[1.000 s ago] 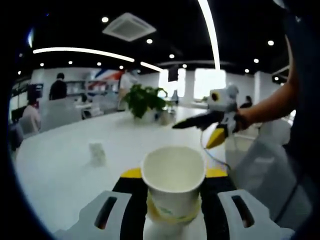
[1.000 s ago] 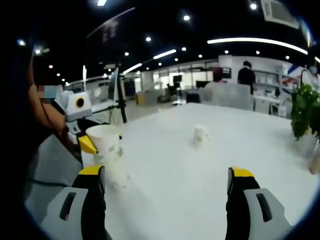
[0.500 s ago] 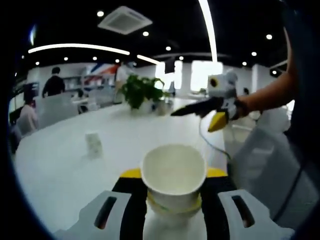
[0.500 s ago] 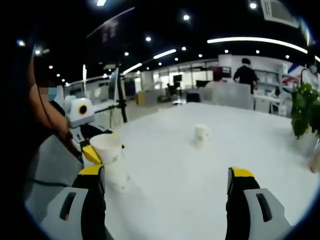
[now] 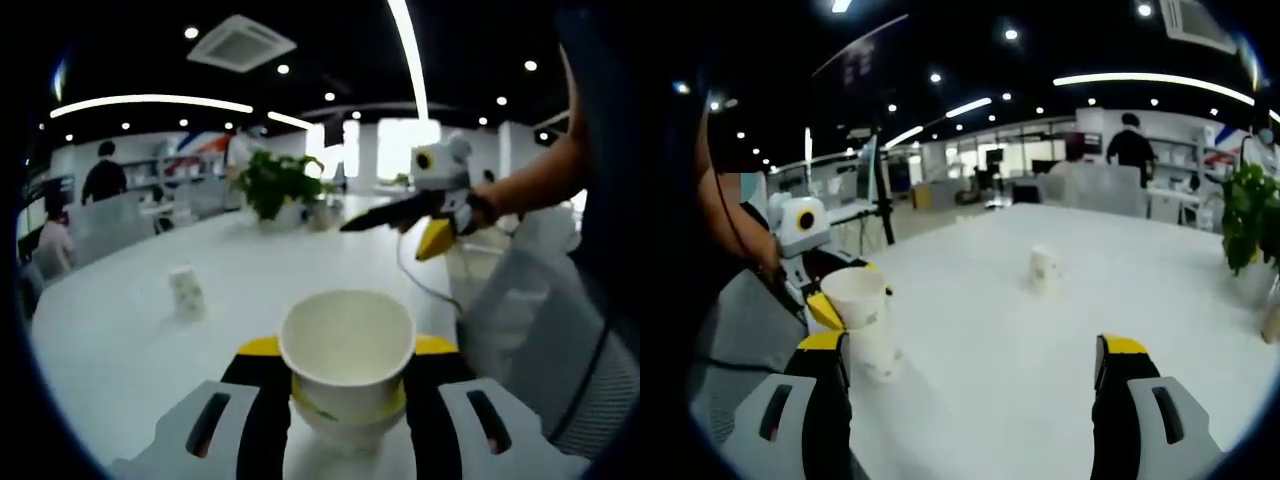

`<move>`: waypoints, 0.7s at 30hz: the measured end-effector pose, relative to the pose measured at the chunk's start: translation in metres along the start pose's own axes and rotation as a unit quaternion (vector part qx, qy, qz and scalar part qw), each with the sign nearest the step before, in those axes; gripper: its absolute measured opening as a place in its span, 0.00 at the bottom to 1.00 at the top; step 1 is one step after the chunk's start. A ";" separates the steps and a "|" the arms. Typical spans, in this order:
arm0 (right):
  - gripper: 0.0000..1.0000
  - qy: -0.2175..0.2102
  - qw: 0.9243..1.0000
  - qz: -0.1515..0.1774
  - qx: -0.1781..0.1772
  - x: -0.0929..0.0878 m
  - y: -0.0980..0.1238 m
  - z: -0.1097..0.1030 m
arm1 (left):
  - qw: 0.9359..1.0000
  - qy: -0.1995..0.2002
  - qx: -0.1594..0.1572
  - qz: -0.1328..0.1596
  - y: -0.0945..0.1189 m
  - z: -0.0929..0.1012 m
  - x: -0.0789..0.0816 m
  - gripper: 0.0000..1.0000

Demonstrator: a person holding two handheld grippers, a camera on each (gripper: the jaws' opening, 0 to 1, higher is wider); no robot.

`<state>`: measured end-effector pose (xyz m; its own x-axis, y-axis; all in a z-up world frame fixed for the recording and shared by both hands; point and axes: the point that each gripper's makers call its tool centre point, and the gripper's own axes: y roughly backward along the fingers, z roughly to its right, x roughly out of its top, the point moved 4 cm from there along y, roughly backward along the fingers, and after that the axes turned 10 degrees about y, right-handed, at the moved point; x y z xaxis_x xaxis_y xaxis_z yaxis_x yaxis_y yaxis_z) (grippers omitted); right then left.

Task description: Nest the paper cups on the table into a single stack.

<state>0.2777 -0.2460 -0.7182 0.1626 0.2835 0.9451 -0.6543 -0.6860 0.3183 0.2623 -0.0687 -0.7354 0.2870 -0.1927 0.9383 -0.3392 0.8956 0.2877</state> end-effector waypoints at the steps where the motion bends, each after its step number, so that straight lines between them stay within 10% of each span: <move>1: 1.00 0.001 1.000 0.000 0.000 0.000 0.000 0.000 | 1.000 0.000 0.002 -0.002 0.000 -0.001 -0.001 0.45; 21: 1.00 0.002 1.000 0.001 0.003 0.002 -0.002 0.001 | 1.000 -0.009 0.023 -0.006 0.002 -0.007 -0.005 0.72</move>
<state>0.2802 -0.2448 -0.7164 0.1588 0.2839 0.9456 -0.6498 -0.6910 0.3166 0.2669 -0.0631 -0.7410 0.2749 -0.2111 0.9380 -0.3774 0.8736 0.3072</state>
